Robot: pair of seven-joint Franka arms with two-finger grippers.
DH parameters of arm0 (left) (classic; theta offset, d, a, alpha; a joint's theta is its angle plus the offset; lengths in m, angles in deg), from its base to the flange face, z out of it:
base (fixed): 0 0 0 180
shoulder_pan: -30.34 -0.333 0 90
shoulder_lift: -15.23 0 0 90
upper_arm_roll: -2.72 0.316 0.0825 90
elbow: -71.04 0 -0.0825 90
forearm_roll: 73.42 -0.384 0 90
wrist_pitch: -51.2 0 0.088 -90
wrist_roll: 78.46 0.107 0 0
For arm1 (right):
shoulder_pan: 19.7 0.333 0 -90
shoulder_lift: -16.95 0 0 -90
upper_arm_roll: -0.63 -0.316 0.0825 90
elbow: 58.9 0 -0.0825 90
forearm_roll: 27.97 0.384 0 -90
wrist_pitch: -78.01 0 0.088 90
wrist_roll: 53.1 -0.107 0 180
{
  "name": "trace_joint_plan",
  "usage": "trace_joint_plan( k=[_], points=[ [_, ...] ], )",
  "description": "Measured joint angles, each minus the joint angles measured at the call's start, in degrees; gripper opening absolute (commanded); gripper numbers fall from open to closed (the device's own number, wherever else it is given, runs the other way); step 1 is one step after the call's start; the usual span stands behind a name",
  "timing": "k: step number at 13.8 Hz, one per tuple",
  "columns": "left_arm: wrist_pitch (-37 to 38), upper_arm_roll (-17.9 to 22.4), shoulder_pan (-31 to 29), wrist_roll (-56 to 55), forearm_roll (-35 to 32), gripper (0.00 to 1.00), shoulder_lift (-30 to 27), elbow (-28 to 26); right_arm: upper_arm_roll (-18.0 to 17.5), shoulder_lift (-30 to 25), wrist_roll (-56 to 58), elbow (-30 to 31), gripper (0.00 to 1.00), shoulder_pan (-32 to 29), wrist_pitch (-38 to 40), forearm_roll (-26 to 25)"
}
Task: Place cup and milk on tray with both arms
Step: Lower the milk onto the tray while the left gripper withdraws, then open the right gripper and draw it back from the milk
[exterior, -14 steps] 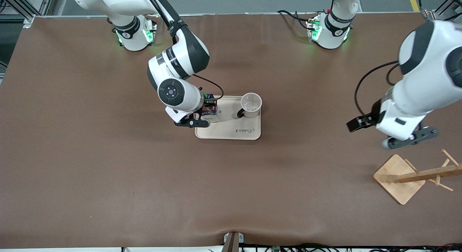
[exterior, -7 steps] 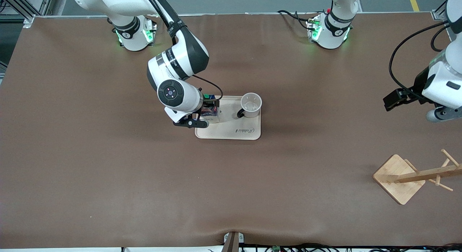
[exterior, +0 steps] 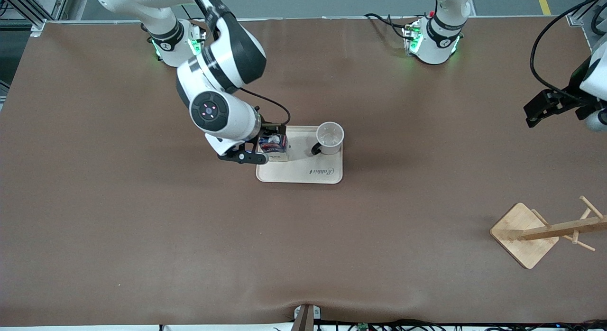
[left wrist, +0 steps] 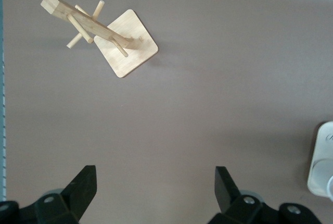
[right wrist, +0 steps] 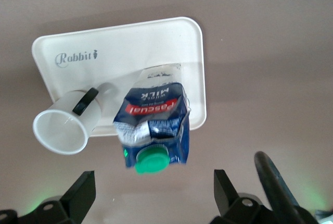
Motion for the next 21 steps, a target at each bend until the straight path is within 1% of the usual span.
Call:
trace_joint_plan(
  k=[2, 4, 5, 6, 10, 14, 15, 17, 18, 21],
  points=[
    [1.45, 5.34, 3.60, 1.92, 2.88, 1.00, -0.91, -0.64, 0.21, -0.58, -0.07, -1.90, 1.00, -2.06, 1.12, -0.03],
    [1.78, 11.79, 7.99, 2.49, 5.74, 1.00, -2.08, -2.22, 0.33, -0.97, 0.02, -3.25, 1.00, -5.58, 3.92, 0.00],
    [1.82, 14.17, 9.79, 2.90, 6.26, 1.00, -2.68, -3.12, 0.32, -1.07, 0.27, -3.82, 1.00, -7.48, 6.01, 0.08],
    [1.83, 15.33, 10.92, 3.05, 6.53, 1.00, -3.38, -4.14, 0.31, -1.11, 0.39, -4.63, 1.00, -8.71, 7.50, 0.13],
    [1.24, 15.70, 13.23, 2.72, 7.81, 1.00, -7.43, -9.32, 0.37, -2.01, -0.86, -7.22, 1.00, -9.08, 8.95, -0.47],
    [0.89, 16.63, 13.46, 2.70, 8.27, 1.00, -9.48, -10.74, 1.12, -5.89, -1.83, -7.75, 1.00, -10.95, 9.23, -1.13],
    [0.84, 16.94, 13.46, 2.70, 8.49, 1.00, -9.65, -10.76, 1.14, -7.02, -1.95, -7.75, 1.00, -11.35, 9.23, -1.78],
    [0.44, 17.16, 13.46, 2.66, 8.93, 1.00, -9.77, -10.78, 1.13, -8.32, -1.93, -7.77, 1.00, -11.49, 9.09, -5.60],
    [0.07, 17.15, 13.51, 2.65, 9.10, 1.00, -9.77, -10.87, 1.14, -8.39, -1.64, -7.81, 1.00, -11.60, 8.82, -7.09],
    [-0.27, 17.08, 13.82, 2.55, 9.17, 1.00, -9.77, -11.00, 1.14, -8.46, 0.53, -8.31, 1.00, -12.56, 8.71, -9.51]
  ],
)
